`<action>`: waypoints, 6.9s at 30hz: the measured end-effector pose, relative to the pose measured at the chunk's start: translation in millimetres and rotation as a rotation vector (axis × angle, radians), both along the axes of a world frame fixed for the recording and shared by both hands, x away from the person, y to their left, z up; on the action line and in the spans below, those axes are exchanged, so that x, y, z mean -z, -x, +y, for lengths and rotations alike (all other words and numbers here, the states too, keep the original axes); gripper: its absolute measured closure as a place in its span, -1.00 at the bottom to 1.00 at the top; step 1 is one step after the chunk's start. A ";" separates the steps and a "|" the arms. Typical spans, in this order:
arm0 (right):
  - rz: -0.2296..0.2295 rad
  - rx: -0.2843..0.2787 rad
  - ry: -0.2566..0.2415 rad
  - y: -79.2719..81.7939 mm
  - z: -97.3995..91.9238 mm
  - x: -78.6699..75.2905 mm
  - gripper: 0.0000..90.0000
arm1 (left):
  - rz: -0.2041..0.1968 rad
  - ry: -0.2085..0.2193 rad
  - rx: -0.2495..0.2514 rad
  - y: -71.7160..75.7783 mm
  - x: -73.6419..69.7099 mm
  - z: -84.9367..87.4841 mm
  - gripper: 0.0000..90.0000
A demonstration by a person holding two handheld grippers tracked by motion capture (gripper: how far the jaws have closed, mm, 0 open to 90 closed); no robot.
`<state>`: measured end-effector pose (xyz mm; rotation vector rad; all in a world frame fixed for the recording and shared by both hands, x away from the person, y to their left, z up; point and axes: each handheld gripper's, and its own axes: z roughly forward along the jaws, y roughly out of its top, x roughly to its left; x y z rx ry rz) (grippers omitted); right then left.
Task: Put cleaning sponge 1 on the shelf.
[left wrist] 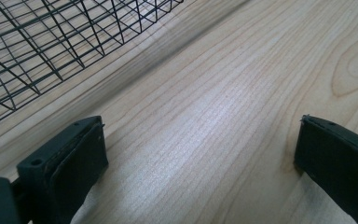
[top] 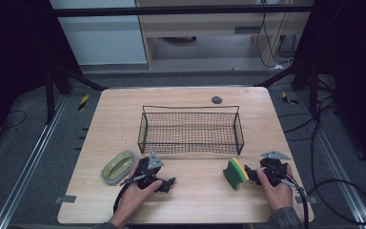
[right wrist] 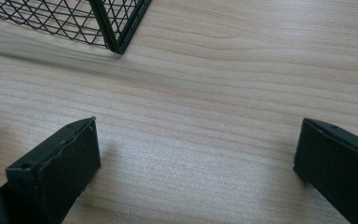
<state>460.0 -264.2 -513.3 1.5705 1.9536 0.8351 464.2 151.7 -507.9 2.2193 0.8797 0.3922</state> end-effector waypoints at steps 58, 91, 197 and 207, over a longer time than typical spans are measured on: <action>-0.002 -0.043 0.000 2.1 -2.4 0.2 -0.99 | 0.115 -0.263 -0.047 -19.2 -90.9 114.6 -0.71; -0.001 -0.047 0.002 2.3 -2.7 0.3 -0.99 | 0.343 -0.393 -0.044 -53.6 -80.2 115.1 0.33; -0.001 -0.084 0.002 2.2 -3.2 0.2 -0.99 | -0.270 -0.516 0.280 -75.6 -213.1 51.2 0.58; -0.002 -0.088 0.003 2.1 -3.2 0.2 -0.99 | -0.275 -0.533 0.298 -81.0 -212.7 41.0 0.58</action>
